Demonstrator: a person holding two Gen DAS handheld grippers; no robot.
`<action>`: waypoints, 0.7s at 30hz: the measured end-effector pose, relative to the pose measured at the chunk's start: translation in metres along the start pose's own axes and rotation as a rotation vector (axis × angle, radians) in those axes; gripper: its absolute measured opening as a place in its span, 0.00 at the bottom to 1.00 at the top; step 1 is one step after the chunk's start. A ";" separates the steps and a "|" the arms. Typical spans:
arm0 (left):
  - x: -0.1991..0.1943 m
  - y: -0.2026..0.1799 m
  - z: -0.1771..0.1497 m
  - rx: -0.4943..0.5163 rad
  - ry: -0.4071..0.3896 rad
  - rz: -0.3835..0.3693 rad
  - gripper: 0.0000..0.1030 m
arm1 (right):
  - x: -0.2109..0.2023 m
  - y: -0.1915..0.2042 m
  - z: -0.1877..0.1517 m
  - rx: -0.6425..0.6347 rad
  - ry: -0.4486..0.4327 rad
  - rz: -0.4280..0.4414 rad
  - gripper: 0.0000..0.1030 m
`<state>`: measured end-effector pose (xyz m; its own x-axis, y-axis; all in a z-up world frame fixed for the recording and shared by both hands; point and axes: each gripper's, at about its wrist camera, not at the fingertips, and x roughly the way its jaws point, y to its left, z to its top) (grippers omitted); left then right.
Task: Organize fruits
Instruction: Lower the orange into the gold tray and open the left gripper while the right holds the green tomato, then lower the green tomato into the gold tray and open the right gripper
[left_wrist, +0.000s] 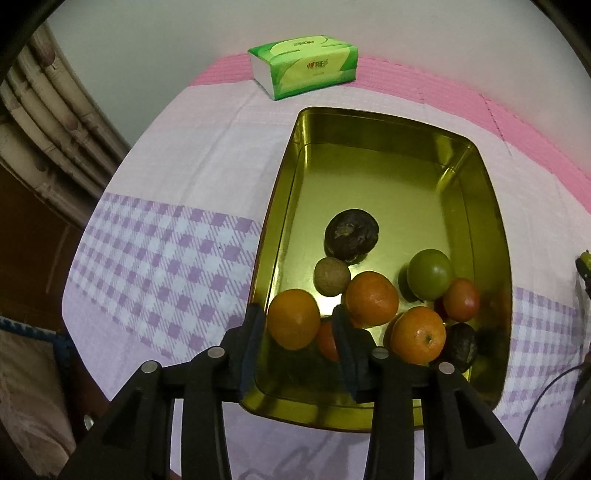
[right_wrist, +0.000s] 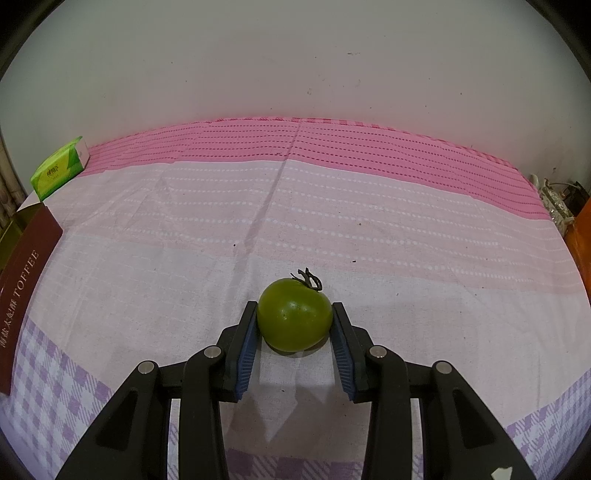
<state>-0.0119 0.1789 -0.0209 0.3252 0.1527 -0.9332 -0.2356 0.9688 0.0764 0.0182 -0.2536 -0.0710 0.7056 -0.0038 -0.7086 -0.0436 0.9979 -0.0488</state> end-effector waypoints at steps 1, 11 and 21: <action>-0.002 0.000 0.000 0.003 -0.006 -0.003 0.40 | 0.000 -0.001 0.000 0.001 0.000 0.001 0.34; -0.035 0.002 -0.009 0.021 -0.124 -0.019 0.54 | 0.000 0.000 0.000 -0.004 0.000 -0.002 0.35; -0.051 0.026 -0.025 -0.033 -0.163 -0.014 0.55 | 0.000 0.006 0.002 0.007 0.003 -0.024 0.34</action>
<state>-0.0572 0.1918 0.0202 0.4722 0.1710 -0.8648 -0.2588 0.9647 0.0494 0.0192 -0.2475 -0.0697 0.7042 -0.0275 -0.7095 -0.0218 0.9979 -0.0603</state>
